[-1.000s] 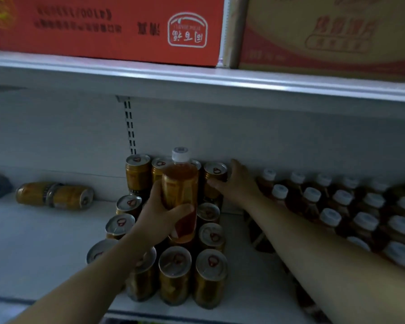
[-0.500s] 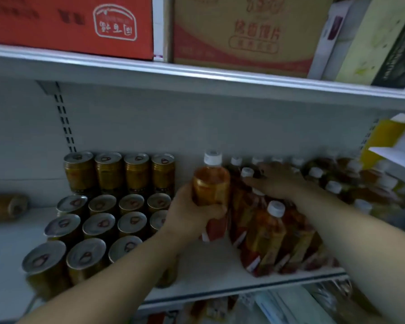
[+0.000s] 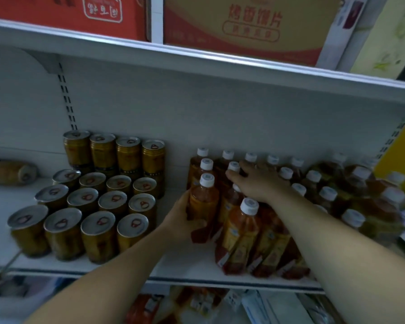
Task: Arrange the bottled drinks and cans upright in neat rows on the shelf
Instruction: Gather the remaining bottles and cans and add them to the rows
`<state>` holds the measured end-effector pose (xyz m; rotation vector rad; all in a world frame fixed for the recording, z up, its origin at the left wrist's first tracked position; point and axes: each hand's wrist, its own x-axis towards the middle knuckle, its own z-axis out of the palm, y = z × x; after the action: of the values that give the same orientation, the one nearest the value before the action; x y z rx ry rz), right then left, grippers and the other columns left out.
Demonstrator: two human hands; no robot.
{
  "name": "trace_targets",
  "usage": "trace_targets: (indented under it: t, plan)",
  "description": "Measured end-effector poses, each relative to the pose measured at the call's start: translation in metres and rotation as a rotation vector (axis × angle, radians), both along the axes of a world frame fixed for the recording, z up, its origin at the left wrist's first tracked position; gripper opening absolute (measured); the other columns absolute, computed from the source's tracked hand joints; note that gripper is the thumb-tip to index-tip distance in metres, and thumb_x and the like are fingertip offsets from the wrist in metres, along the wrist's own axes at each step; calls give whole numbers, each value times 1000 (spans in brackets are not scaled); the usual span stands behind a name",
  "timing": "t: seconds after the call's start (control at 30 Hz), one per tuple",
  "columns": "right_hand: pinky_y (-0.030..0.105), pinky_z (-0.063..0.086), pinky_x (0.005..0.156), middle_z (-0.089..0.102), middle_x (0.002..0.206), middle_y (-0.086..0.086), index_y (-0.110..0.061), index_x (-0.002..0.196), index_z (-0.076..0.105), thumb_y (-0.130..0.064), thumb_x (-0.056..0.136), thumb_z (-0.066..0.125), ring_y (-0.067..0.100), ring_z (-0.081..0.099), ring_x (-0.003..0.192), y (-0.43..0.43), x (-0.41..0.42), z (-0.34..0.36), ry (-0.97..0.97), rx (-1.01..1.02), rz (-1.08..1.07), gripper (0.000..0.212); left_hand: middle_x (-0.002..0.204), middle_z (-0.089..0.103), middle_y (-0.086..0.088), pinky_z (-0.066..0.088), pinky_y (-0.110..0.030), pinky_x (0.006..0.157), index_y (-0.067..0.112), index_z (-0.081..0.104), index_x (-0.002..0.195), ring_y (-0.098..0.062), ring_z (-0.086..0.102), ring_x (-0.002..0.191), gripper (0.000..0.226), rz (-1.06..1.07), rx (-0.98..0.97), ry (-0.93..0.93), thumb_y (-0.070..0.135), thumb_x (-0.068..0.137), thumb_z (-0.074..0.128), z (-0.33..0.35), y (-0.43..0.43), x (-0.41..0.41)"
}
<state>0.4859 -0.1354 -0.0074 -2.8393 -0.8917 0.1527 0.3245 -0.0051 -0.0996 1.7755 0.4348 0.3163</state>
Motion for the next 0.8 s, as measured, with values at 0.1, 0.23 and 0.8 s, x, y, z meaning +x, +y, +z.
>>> trace_targets:
  t: [0.1,0.23,0.8]
  plan:
    - [54,19,113,16,159,14,-43,148,20,-84,78,20,37,18,143,1,1,2,-1,1,3,82,118,49,22,37,-12,84,40,21,139,1,47,111,85,-1,57,40,6,79,71,-1,-3,0]
    - [54,23,110,22,156,14,-39,146,27,-83,76,20,38,23,140,0,-3,5,-15,3,4,83,123,48,16,36,-16,87,35,11,147,-7,47,123,95,-23,154,142,10,79,73,12,-3,-3]
    - [42,48,89,57,128,5,-23,128,53,-70,83,45,27,56,109,203,-166,40,-110,152,373,66,145,43,-7,35,-27,101,17,39,142,-23,45,129,59,136,631,459,28,89,62,86,178,-202]
